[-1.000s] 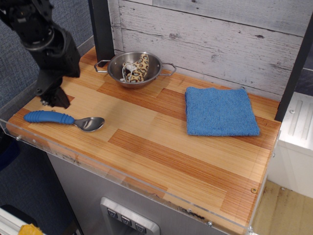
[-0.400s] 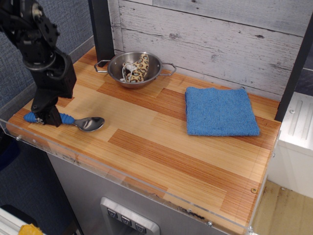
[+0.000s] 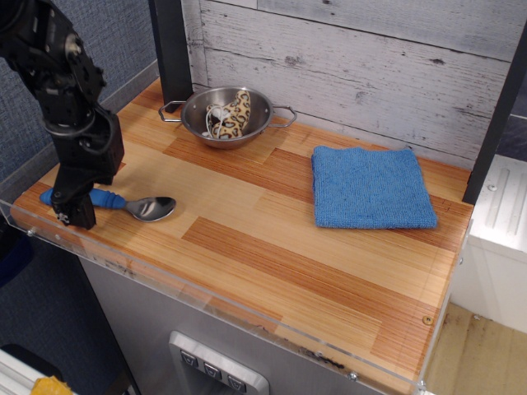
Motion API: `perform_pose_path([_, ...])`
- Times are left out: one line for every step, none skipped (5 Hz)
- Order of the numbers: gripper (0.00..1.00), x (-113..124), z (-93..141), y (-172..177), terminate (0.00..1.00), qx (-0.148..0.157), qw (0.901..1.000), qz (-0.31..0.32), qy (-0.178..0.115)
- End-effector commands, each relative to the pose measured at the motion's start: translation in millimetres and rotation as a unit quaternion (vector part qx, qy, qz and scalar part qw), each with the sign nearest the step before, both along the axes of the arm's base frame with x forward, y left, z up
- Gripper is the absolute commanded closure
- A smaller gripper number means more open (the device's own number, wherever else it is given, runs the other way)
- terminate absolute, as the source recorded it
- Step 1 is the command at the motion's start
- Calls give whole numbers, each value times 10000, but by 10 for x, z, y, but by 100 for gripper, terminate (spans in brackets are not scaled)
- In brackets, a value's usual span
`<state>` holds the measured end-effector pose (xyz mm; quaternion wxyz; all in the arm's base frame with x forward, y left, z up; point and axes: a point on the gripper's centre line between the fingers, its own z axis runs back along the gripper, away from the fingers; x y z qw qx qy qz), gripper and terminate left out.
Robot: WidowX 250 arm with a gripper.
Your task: Move the spatula at the edge of the table.
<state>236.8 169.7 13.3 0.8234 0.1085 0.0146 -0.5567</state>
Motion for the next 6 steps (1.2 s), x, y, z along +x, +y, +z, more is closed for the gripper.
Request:
perform_pose_path([100,151,28,171,0,105,9998,93,-153])
perform_pose_path([100,154,54,147,0,17,9998,55,-201])
perform_pose_path([100,146,72,139,0,-1,9996,85,-256])
perform_pose_path([100,151,116,98,0,5,9996,18,-271])
perform_pose_path([100,221,295,68,0,19,9986,45,-517])
perform_pose_path([100,288,524,-14,0,-60,9965,-14,-838])
